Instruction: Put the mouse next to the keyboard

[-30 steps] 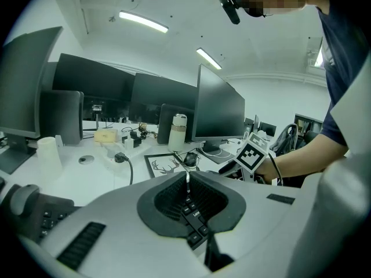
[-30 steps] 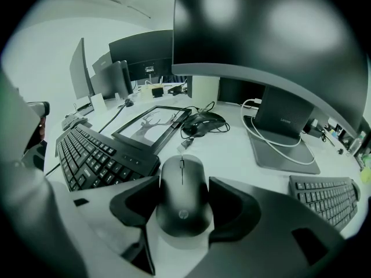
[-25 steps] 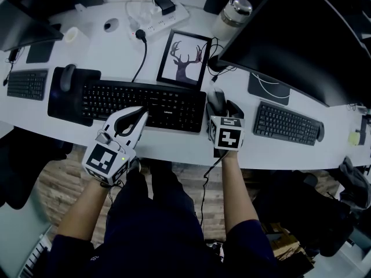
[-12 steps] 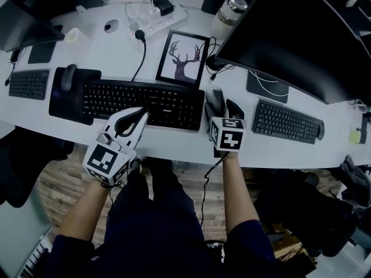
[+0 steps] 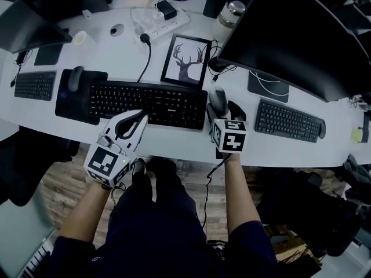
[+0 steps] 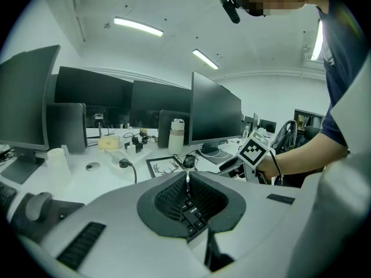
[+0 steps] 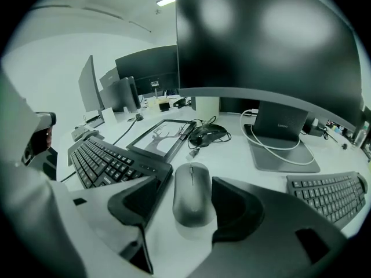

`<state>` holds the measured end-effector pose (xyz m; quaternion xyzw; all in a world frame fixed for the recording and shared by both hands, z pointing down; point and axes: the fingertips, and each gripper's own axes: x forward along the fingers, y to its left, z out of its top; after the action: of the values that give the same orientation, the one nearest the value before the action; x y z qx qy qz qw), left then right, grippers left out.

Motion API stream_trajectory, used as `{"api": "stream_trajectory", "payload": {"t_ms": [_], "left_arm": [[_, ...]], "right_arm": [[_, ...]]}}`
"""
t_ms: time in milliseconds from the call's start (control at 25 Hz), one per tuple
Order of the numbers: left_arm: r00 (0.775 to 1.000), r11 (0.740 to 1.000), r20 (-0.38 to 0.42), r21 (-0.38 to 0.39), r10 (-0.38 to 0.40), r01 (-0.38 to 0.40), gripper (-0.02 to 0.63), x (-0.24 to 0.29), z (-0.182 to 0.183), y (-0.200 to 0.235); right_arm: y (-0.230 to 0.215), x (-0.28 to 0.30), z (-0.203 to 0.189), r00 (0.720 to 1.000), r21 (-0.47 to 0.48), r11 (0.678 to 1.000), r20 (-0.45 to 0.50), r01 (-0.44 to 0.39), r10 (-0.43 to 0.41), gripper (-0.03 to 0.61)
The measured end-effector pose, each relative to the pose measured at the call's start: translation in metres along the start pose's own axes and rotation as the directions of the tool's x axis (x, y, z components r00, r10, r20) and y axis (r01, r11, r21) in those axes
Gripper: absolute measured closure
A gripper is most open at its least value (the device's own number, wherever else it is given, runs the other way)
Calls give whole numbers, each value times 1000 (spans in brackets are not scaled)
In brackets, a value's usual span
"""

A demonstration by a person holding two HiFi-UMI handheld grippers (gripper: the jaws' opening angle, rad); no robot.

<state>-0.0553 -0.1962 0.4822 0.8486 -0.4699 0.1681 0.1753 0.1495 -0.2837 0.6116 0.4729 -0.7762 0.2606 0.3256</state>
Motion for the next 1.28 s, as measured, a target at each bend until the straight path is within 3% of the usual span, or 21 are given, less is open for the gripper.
{"api": "stream_trajectory", "payload": {"t_ms": [880,1280], "left_arm": [[994,994,56,71,-90,86,574,-53,15,1],[989,988,79,102,-121,113,574,-67,31,1]], "right_arm": [[55,-78,9,991,58,998,133,12,-20,286],[72,-106,11,981,92,996,189,21,-38,344]]}}
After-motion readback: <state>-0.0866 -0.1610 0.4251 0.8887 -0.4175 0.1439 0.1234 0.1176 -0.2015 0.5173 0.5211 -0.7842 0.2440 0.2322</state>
